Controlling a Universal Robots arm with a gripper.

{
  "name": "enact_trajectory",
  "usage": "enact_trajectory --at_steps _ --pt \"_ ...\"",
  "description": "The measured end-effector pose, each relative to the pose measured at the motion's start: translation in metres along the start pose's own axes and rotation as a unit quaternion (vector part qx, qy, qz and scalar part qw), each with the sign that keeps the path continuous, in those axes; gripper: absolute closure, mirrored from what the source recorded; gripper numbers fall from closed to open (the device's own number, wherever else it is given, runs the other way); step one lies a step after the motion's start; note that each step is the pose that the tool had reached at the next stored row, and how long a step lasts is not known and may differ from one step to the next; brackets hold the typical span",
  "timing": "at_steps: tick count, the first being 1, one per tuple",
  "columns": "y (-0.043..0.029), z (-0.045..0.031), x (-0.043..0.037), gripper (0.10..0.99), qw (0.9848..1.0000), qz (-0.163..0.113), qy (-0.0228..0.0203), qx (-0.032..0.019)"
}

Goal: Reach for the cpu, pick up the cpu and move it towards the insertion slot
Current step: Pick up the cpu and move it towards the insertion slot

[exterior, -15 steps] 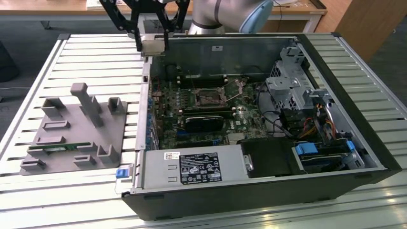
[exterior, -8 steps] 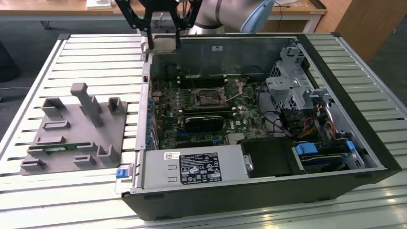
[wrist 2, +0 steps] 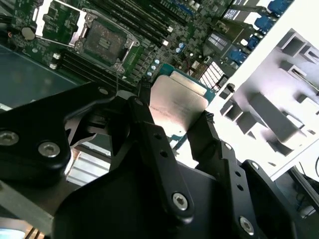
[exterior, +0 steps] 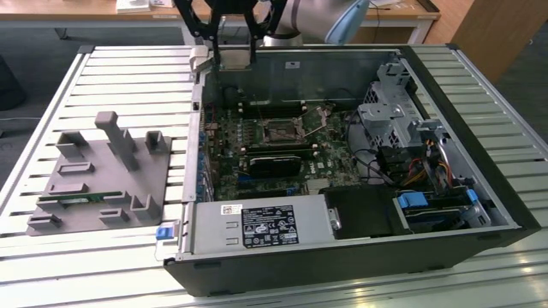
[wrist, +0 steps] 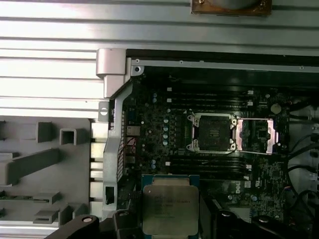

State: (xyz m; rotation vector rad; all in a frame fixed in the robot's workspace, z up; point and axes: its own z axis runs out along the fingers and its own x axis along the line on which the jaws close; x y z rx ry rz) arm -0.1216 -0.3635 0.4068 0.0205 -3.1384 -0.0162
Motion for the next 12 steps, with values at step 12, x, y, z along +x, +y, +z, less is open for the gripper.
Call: enact_trajectory --at_steps 12 --pt "0.0042 -0.0001 -0.0276 0.545 1.0000 0.000 0.0000 0.0000"
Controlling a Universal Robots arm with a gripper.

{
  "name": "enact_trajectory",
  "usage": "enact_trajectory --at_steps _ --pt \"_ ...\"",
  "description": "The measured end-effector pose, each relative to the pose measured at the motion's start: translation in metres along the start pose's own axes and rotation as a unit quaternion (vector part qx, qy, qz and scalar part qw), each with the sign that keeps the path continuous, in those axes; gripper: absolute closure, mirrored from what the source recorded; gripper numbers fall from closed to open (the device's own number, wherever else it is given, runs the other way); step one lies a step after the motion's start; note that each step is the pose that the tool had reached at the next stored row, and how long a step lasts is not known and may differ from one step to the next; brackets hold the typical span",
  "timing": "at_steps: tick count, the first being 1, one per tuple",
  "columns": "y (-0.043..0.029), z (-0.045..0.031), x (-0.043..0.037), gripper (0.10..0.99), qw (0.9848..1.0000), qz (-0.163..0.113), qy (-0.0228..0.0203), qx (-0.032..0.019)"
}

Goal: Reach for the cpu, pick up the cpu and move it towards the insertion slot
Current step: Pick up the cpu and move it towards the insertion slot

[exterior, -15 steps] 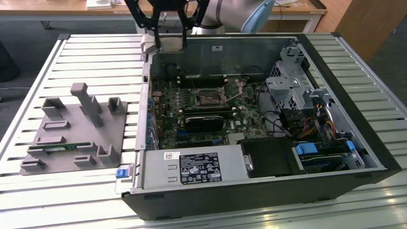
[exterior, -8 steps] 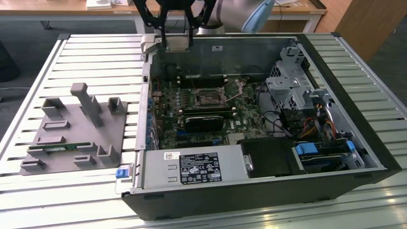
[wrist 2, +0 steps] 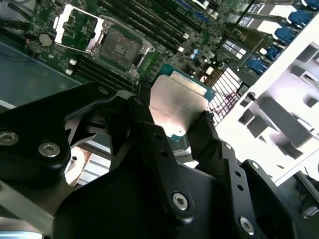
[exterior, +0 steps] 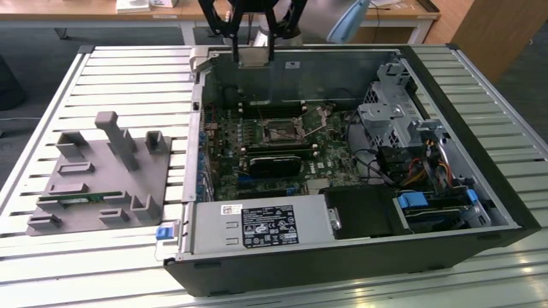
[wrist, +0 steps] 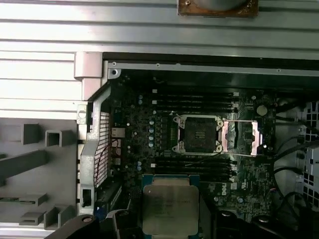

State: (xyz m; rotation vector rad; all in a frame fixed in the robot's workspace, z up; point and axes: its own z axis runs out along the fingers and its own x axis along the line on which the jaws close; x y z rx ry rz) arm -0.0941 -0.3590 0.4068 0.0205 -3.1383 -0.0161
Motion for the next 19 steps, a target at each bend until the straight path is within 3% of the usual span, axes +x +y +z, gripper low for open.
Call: enact_trajectory --at_steps 9,19 --pt "0.0095 0.0005 -0.0245 0.545 1.0000 0.000 0.0000 -0.0001" --pt "0.0306 0.0011 -0.0405 0.545 1.0000 0.000 0.0000 -0.0001"
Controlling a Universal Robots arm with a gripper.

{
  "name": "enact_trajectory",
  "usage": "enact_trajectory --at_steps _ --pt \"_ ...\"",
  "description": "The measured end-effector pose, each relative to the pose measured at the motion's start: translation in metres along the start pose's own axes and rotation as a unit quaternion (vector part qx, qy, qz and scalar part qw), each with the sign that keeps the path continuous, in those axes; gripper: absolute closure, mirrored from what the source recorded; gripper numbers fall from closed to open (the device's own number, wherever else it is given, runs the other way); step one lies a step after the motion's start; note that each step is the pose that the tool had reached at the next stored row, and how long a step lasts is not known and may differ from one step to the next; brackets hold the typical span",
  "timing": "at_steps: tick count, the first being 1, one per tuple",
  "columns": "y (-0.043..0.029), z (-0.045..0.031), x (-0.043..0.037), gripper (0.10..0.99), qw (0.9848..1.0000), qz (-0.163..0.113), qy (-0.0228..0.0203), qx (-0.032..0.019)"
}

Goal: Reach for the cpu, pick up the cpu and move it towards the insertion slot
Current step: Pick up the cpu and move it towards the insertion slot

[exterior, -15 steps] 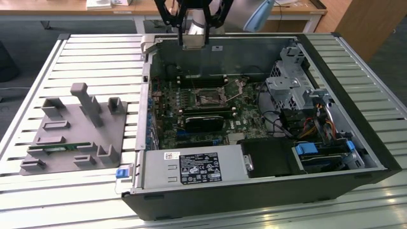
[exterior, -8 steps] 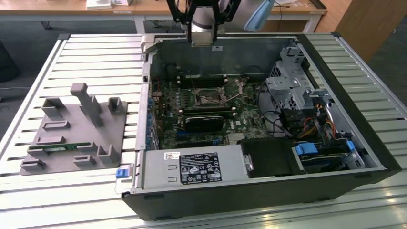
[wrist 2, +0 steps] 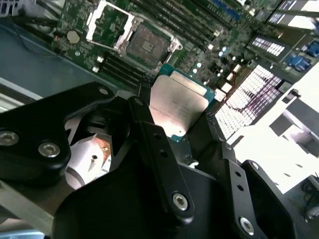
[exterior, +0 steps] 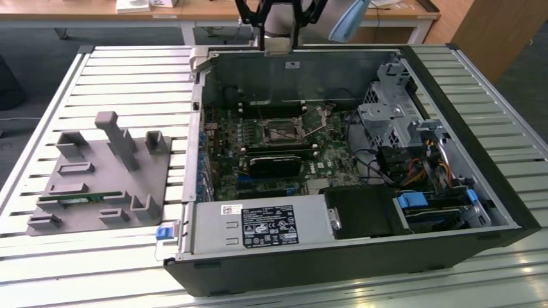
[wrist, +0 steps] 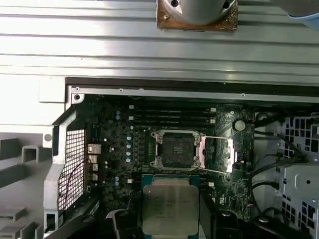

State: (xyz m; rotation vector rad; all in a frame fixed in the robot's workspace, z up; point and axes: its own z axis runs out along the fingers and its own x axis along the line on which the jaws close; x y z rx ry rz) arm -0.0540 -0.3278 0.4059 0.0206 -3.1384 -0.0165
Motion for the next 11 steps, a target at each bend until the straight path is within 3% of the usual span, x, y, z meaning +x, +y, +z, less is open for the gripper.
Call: enact_trajectory --at_steps 11 --pt "0.0192 0.0008 -0.0211 0.545 1.0000 0.000 0.0000 -0.0001"
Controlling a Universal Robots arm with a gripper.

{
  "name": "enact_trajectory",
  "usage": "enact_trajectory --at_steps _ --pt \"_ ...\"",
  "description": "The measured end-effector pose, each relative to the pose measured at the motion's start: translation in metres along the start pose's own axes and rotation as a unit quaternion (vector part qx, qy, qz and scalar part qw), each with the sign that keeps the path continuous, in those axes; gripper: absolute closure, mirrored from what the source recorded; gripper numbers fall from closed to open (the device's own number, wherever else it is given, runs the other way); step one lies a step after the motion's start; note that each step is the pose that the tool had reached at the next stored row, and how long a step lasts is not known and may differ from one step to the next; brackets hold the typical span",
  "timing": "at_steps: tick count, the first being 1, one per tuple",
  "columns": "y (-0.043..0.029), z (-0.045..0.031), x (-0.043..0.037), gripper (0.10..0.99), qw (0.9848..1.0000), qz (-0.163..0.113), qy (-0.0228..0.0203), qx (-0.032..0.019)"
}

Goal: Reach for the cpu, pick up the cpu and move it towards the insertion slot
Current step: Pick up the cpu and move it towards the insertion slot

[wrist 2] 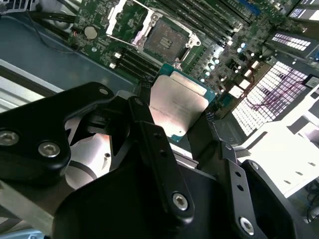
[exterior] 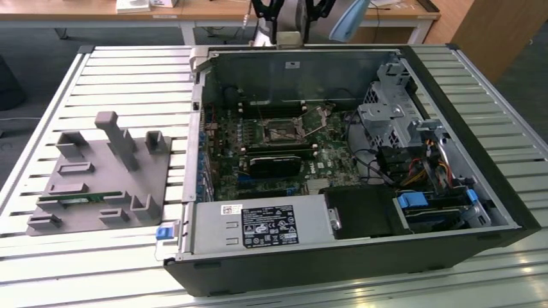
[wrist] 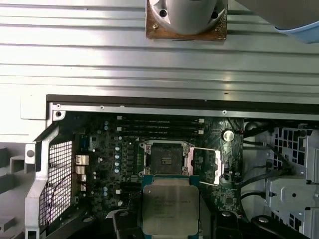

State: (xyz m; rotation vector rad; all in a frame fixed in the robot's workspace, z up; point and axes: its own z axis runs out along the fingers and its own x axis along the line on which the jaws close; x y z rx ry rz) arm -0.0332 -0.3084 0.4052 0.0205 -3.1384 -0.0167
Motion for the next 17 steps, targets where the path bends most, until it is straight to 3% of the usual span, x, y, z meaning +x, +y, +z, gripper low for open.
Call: enact_trajectory --at_steps 10,17 --pt "0.0105 0.0005 -0.0144 0.545 1.0000 0.000 -0.0003 -0.0002" --pt "0.0106 0.0006 -0.0149 0.545 1.0000 0.000 -0.0003 -0.0003"
